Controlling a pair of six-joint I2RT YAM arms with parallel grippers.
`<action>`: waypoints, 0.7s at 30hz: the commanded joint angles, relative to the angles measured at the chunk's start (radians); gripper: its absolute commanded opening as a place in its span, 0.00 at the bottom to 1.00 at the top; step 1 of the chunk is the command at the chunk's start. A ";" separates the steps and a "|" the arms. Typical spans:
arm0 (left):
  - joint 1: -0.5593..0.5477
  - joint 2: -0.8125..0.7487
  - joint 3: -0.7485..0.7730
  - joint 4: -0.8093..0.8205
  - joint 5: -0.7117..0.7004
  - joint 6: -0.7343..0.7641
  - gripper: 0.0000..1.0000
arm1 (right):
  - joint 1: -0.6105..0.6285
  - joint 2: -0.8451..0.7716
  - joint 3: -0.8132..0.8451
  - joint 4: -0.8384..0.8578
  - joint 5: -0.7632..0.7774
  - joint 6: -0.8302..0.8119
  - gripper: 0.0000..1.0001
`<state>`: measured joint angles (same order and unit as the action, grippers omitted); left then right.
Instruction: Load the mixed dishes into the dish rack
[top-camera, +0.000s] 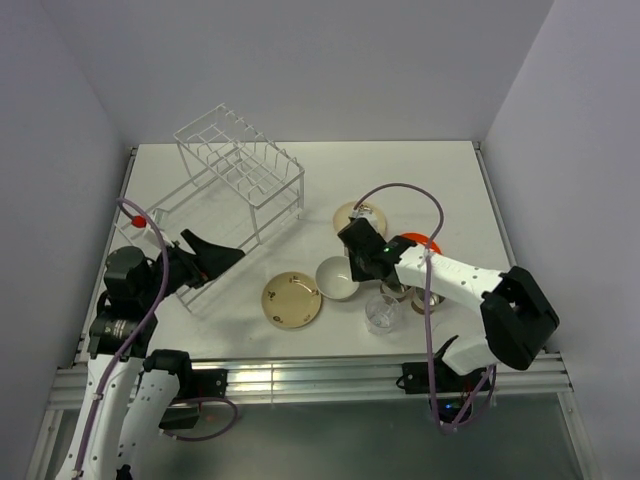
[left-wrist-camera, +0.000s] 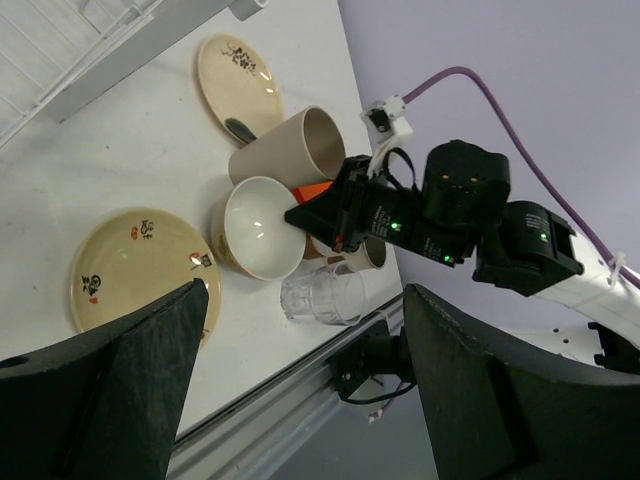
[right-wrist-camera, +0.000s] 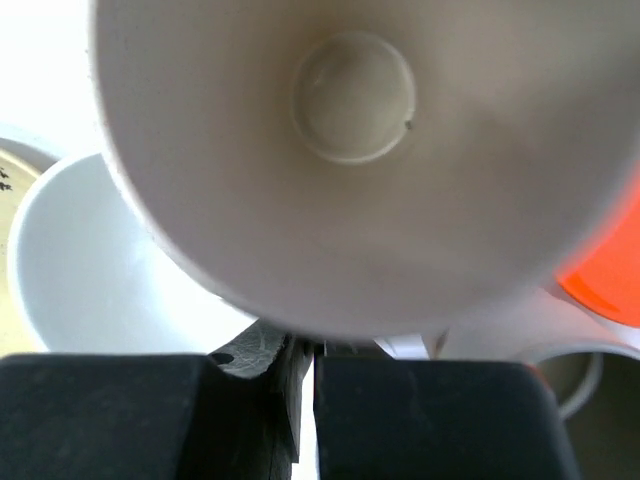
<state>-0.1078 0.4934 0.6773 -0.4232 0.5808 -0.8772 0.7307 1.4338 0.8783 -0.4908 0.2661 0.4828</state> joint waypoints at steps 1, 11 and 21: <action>0.003 0.019 0.016 0.046 0.033 0.004 0.86 | -0.002 -0.085 0.008 -0.078 0.113 0.010 0.00; -0.038 0.051 -0.053 0.233 0.165 -0.095 0.89 | 0.062 -0.384 0.085 -0.140 -0.003 0.031 0.00; -0.273 0.135 -0.068 0.366 0.117 -0.128 0.90 | 0.223 -0.357 0.231 -0.095 -0.034 0.080 0.00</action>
<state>-0.3527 0.6331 0.6086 -0.1516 0.7174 -0.9913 0.9203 1.0782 1.0157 -0.6735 0.2390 0.5217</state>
